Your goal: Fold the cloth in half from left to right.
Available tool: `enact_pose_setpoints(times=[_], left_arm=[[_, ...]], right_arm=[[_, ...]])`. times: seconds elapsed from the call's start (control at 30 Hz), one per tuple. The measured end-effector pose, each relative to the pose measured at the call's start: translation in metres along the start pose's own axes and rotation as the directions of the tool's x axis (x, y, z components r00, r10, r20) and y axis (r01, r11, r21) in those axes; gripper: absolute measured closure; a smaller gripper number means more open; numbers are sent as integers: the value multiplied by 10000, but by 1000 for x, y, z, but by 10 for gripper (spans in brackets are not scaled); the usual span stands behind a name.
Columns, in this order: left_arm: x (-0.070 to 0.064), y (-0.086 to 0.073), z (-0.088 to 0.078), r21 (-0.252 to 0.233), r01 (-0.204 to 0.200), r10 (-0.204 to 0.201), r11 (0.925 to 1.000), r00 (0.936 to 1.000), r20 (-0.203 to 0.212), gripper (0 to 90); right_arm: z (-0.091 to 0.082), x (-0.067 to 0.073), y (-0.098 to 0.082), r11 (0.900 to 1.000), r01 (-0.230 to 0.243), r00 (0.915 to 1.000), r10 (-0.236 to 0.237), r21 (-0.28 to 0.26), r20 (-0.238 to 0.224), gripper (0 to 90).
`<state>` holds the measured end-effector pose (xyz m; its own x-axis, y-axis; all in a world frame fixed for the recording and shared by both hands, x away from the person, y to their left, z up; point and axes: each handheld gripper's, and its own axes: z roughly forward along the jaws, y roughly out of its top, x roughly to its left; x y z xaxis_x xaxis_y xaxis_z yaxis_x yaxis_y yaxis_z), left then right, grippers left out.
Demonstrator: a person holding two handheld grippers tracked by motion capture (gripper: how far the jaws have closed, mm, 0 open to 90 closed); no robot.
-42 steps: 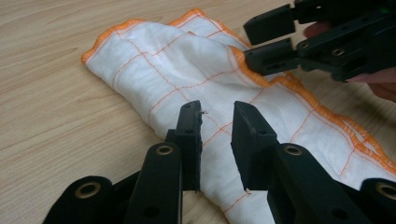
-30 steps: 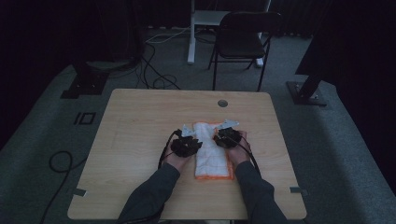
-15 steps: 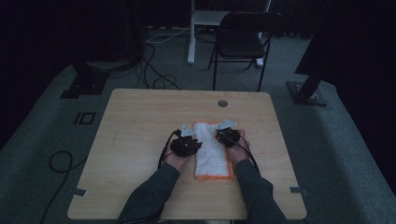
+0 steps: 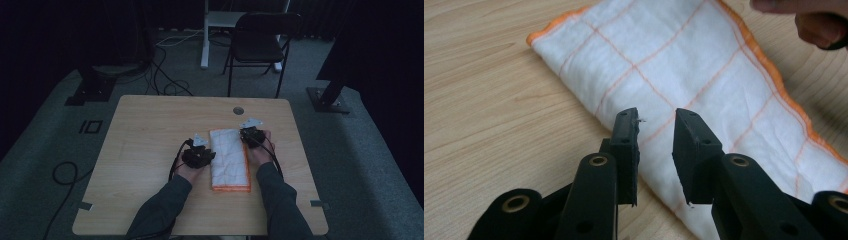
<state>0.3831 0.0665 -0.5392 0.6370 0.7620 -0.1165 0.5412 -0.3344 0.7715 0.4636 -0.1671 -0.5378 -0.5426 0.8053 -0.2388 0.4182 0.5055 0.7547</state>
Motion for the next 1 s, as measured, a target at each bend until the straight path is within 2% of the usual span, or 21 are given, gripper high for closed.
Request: enact_pose_setpoints(times=[0.13,0.2,0.27,0.37,0.47,0.57,0.77,0.9,1.0], left_arm=[[0,0,0,19,28,-28,10000,10000,7,727],[0,-1,0,54,7,-7,10000,10000,4,726],[0,-1,1,42,48,-48,10000,10000,1,726],[1,-2,1,120,15,-15,9999,10000,-6,726],[1,-2,2,115,30,-30,9999,10000,5,726],[0,-2,3,156,18,-18,9999,10000,31,726],[-3,-5,6,208,-13,11,9998,10000,91,726],[-6,-6,7,230,-55,52,9997,9999,148,725],[-7,-6,7,197,-28,24,9998,9998,184,725]], right_arm=[[1,-5,-2,9996,-213,9998,212,186,32,785],[5,-8,-10,9976,-323,9991,305,608,306,741],[6,-9,-15,9958,-448,9980,410,795,484,718],[7,-14,-21,9906,-949,9909,846,988,1043,693],[6,-21,-25,9854,-1324,9857,1195,1068,1191,693],[2,-23,-25,9824,-1682,9833,1613,819,845,698],[-4,-16,-16,9802,-1979,9797,1977,29,322,695],[-2,-13,-11,9727,-2316,9728,2316,-142,-9,670],[0,-12,-9,9689,-2470,9690,2469,-161,-67,656]])
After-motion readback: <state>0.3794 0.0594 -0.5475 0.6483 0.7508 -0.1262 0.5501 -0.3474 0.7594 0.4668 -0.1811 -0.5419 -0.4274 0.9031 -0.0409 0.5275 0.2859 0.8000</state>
